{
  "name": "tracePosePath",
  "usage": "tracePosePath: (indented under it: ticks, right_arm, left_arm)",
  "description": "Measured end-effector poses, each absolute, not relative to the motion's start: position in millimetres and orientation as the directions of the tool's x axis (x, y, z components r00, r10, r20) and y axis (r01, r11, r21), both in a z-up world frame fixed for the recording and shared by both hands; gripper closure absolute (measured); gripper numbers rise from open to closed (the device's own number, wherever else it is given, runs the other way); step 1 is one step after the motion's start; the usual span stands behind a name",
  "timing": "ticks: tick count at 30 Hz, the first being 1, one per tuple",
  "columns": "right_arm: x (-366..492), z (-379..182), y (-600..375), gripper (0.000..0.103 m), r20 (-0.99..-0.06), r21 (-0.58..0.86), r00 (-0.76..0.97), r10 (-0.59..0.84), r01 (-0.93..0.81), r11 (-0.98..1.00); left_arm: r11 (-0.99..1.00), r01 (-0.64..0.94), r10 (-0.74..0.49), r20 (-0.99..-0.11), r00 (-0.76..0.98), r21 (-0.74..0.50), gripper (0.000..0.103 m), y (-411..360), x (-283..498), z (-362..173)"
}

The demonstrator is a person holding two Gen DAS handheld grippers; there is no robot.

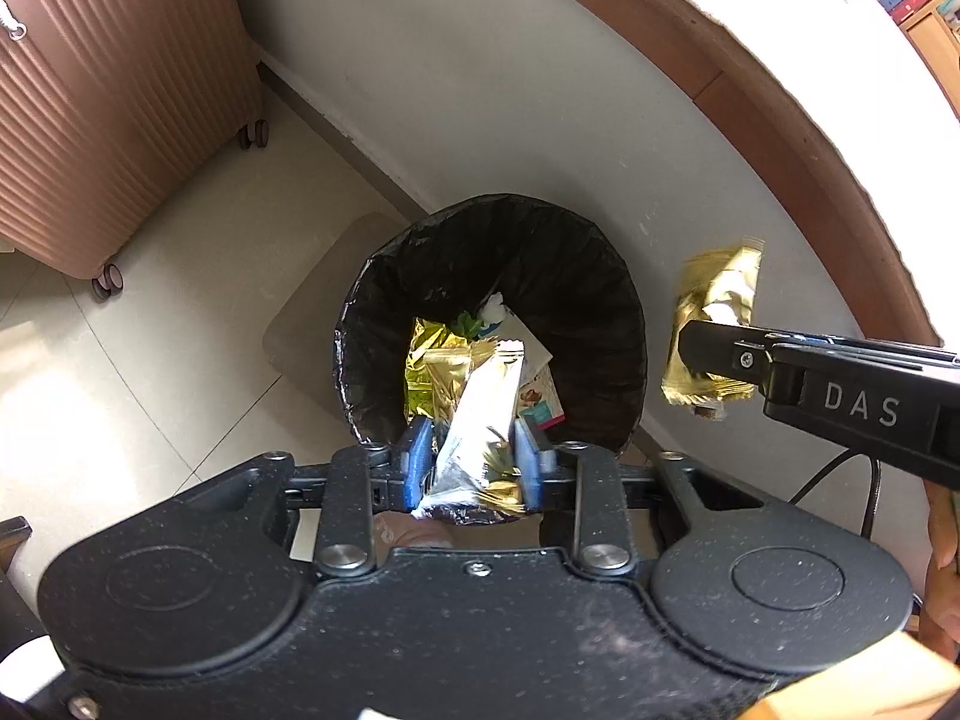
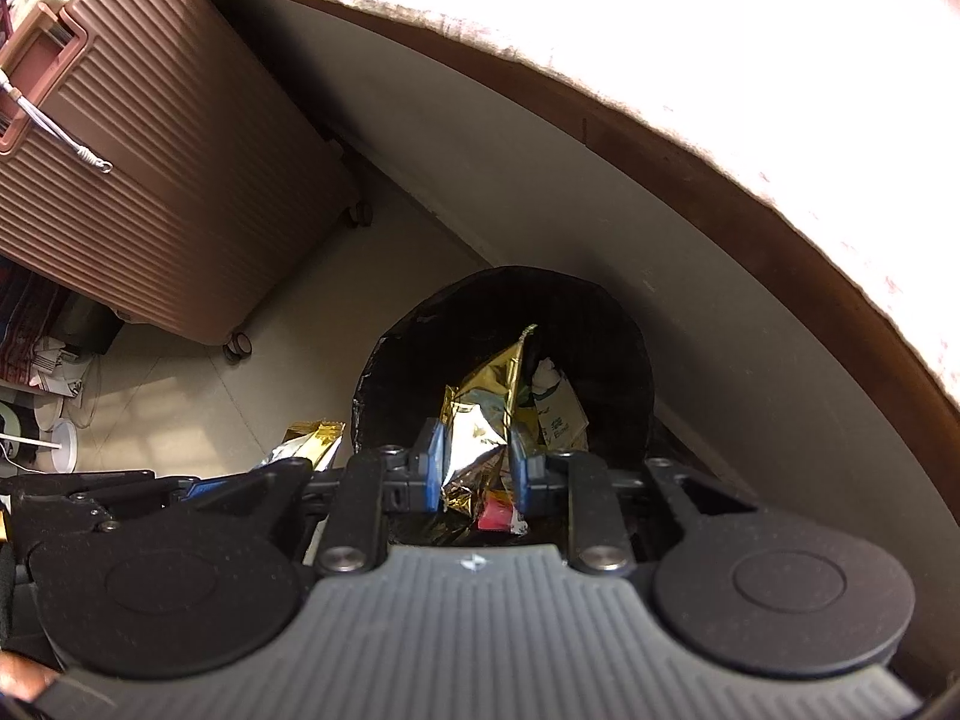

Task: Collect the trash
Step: 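Open the left tool over the bin while the right tool releases its foil strip, then bring both open tools back over the remaining items on the bed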

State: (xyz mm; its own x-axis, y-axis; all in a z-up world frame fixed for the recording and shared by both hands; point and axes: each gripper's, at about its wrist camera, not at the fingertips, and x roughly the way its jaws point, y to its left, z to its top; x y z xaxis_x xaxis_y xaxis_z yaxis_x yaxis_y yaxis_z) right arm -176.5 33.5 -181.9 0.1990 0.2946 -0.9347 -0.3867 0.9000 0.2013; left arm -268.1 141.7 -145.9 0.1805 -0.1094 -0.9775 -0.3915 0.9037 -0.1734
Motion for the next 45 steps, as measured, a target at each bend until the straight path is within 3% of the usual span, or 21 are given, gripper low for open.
tracePosePath:
  ticks: [1,3,4,10,18,23,31,39,45]
  right_arm:
    - [-175.5,-181.6,32.7,0.072,-0.934,0.203,0.201,0.296,-0.382,0.901]
    - [-174.7,-181.8,31.1,0.056,-0.933,0.206,0.203,0.296,-0.374,0.904]
    - [-175.2,-182.0,31.7,0.055,-0.933,0.207,0.204,0.297,-0.37,0.906]
    - [-174.2,-181.6,27.4,0.054,-0.932,0.204,0.215,0.292,-0.353,0.913]
    - [-171.7,-173.9,23.0,0.053,-0.929,0.207,0.232,0.289,-0.32,0.925]
    - [-164.4,-144.2,14.0,0.053,-0.912,0.227,0.278,0.303,-0.274,0.934]
    - [-105.1,-54.7,-21.9,0.047,-0.802,0.233,0.499,0.329,-0.247,0.941]
    - [-8.8,-13.3,-85.3,0.044,-0.729,0.218,0.616,0.3,-0.206,0.954]
    - [78.2,-14.1,-131.4,0.042,-0.714,0.263,0.628,0.309,-0.168,0.95]
  left_arm:
    - [0.904,-0.391,-0.108,-0.978,0.18,-0.172,0.064,141.6,-267.4,-146.4]
    - [0.908,-0.386,-0.101,-0.979,0.179,-0.164,0.061,140.7,-265.2,-146.7]
    - [0.909,-0.384,-0.098,-0.979,0.179,-0.161,0.058,140.3,-264.7,-146.2]
    - [0.91,-0.384,-0.093,-0.979,0.183,-0.158,0.05,139.9,-258.7,-143.3]
    - [0.912,-0.382,-0.08,-0.978,0.192,-0.149,0.049,138.6,-250.3,-132.9]
    - [0.93,-0.337,-0.06,-0.965,0.255,-0.147,0.048,136.9,-227.6,-95.6]
    - [0.95,-0.259,-0.026,-0.874,0.486,-0.172,0.026,121.6,-154.1,-9.4]
    - [0.951,-0.238,-0.029,-0.829,0.559,-0.195,0.024,88.4,-51.0,28.7]
    - [0.917,-0.317,-0.016,-0.818,0.575,-0.241,0.024,75.2,55.6,16.0]
